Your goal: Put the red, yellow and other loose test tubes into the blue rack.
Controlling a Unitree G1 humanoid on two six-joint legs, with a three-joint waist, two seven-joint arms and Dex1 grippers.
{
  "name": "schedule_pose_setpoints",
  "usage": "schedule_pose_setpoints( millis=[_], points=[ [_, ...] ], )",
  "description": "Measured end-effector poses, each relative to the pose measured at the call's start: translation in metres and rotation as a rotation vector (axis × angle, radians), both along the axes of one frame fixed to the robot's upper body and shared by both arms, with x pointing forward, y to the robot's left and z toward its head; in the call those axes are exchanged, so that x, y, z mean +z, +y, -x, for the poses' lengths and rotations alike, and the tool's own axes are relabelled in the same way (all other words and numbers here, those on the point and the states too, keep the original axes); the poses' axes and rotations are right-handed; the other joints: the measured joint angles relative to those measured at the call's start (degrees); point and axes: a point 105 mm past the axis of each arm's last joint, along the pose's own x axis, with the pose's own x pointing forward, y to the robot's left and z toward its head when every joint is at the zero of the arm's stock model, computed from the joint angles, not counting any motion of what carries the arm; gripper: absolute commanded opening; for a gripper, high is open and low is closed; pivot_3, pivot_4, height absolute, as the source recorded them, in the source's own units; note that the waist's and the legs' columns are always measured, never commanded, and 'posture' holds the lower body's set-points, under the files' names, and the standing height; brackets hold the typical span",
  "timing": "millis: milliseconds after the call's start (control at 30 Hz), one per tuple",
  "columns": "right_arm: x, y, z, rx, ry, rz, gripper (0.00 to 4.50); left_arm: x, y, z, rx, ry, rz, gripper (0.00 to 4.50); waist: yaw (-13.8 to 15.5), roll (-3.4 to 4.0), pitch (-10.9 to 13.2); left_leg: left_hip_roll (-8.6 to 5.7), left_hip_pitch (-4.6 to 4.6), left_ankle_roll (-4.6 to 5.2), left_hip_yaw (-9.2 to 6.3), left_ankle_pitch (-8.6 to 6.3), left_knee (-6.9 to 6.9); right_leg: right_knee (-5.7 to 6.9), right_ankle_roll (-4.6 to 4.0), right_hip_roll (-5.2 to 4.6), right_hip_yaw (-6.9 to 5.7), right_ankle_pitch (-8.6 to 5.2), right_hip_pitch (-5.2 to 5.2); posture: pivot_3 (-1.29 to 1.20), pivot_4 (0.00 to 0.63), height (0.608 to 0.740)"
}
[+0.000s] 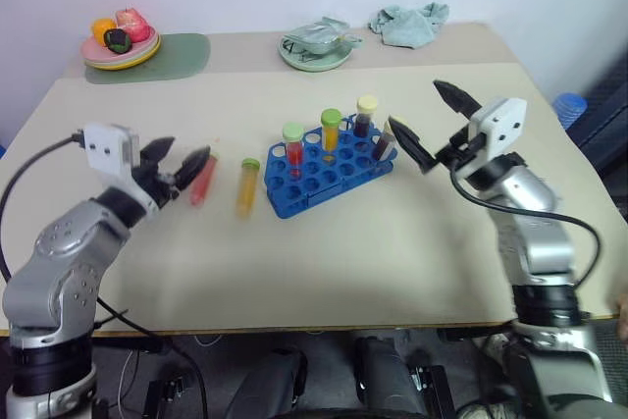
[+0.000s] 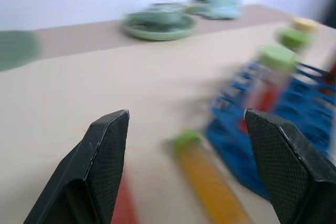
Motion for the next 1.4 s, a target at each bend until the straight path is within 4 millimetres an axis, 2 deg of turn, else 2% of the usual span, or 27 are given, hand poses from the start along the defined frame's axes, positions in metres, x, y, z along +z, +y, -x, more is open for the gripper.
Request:
schedule_pose_setpoints(
  millis=[167, 367, 533, 767, 1100, 1400],
  points=[
    [-0.002, -0.001, 0.027, 0.128, 0.159, 0.175, 4.47, 0.004, -0.001, -0.025, 0.132, 0.247, 0.016, 3.56, 0.27, -0.11, 0.02, 0.03, -0.04, 0.02, 0.03, -0.06, 0.07, -0.02, 0.04, 0.02, -0.02, 0.01, 0.00, 0.00, 0.150, 0.740],
    [-0.003, 0.008, 0.037, 0.204, 0.214, 0.216, 4.47, 0.018, -0.029, -0.044, 0.088, 0.469, 0.067, 3.56, 0.26, -0.26, 0.04, 0.03, -0.11, 0.03, 0.06, -0.07, 0.14, -0.09, 0.11, 0.00, -0.06, 0.05, -0.02, 0.00, 0.150, 0.740],
    [-0.003, 0.010, 0.048, 0.269, 0.278, 0.267, 4.47, -0.010, -0.027, -0.051, 0.146, 0.645, 0.035, 3.56, 0.36, -0.28, 0.06, 0.08, -0.11, -0.01, 0.08, -0.09, 0.15, -0.05, 0.11, 0.02, -0.05, 0.05, -0.06, 0.00, 0.150, 0.740],
    [-0.003, 0.014, 0.056, 0.319, 0.319, 0.290, 4.47, -0.033, -0.033, -0.054, 0.166, 0.765, 0.001, 3.56, 0.45, -0.34, 0.06, 0.08, -0.13, -0.01, 0.08, -0.10, 0.17, -0.05, 0.12, 0.01, -0.05, 0.06, -0.05, 0.00, 0.150, 0.740],
    [0.000, 0.016, 0.062, 0.338, 0.330, 0.295, 4.47, -0.042, -0.063, -0.066, 0.121, 0.888, -0.012, 3.56, 0.40, -0.37, 0.06, 0.08, -0.14, -0.02, 0.10, -0.10, 0.20, -0.04, 0.12, 0.00, -0.05, 0.06, -0.06, 0.00, 0.150, 0.740],
    [0.003, 0.016, 0.066, 0.337, 0.316, 0.295, 4.47, -0.058, -0.066, -0.069, 0.180, 0.984, -0.052, 3.56, 0.44, -0.37, 0.06, 0.08, -0.15, -0.02, 0.12, -0.10, 0.20, -0.04, 0.13, 0.00, -0.04, 0.07, -0.07, 0.00, 0.150, 0.740]
  ],
)
